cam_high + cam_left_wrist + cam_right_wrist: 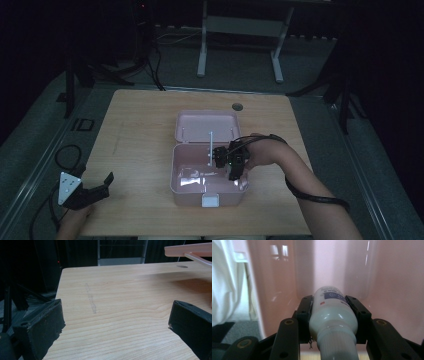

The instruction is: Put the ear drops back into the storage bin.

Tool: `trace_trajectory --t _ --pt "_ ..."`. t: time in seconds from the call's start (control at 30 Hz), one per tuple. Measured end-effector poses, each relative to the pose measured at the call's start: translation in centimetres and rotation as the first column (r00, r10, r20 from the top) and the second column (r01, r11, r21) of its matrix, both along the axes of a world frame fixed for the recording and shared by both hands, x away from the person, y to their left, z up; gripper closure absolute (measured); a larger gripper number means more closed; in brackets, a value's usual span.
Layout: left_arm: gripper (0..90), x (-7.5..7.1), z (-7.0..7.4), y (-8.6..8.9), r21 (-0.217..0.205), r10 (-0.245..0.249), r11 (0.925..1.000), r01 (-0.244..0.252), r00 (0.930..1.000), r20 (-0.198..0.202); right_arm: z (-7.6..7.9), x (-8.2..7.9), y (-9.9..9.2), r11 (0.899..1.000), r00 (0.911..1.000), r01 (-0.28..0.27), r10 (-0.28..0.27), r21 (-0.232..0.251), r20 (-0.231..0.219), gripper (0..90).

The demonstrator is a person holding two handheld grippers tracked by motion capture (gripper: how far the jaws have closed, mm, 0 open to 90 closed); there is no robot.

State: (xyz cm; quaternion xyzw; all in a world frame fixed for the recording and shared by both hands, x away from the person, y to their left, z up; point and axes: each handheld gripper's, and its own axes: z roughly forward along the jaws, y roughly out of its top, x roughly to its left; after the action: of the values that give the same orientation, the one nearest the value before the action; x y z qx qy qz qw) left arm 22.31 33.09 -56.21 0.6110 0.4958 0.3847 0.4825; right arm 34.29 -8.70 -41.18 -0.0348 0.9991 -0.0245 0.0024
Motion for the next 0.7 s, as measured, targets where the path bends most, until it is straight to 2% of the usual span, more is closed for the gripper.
trace_trajectory --t 0.03,0.3,0.53,0.7 --pt "0.4 0.0 0.0 0.0 0.000 0.000 1.0000 0.000 1.0000 -0.001 -0.4 0.1 0.1 1.000 0.9999 0.007 -0.007 0.005 -0.007 59.7" --pt "0.4 0.0 0.0 0.0 -0.001 -0.002 1.0000 0.002 1.0000 0.000 -3.4 0.2 0.6 0.999 0.9985 -0.047 0.047 -0.009 -0.029 59.7" --pt "0.3 0.0 0.0 0.0 -0.001 -0.001 1.0000 0.001 1.0000 0.002 -5.2 0.6 0.6 0.999 0.9991 -0.023 0.022 -0.038 -0.037 59.7" --pt "0.4 0.0 0.0 0.0 0.000 -0.001 1.0000 0.001 1.0000 0.002 -6.0 1.0 0.8 0.999 0.9992 -0.006 0.004 -0.038 -0.040 59.7"
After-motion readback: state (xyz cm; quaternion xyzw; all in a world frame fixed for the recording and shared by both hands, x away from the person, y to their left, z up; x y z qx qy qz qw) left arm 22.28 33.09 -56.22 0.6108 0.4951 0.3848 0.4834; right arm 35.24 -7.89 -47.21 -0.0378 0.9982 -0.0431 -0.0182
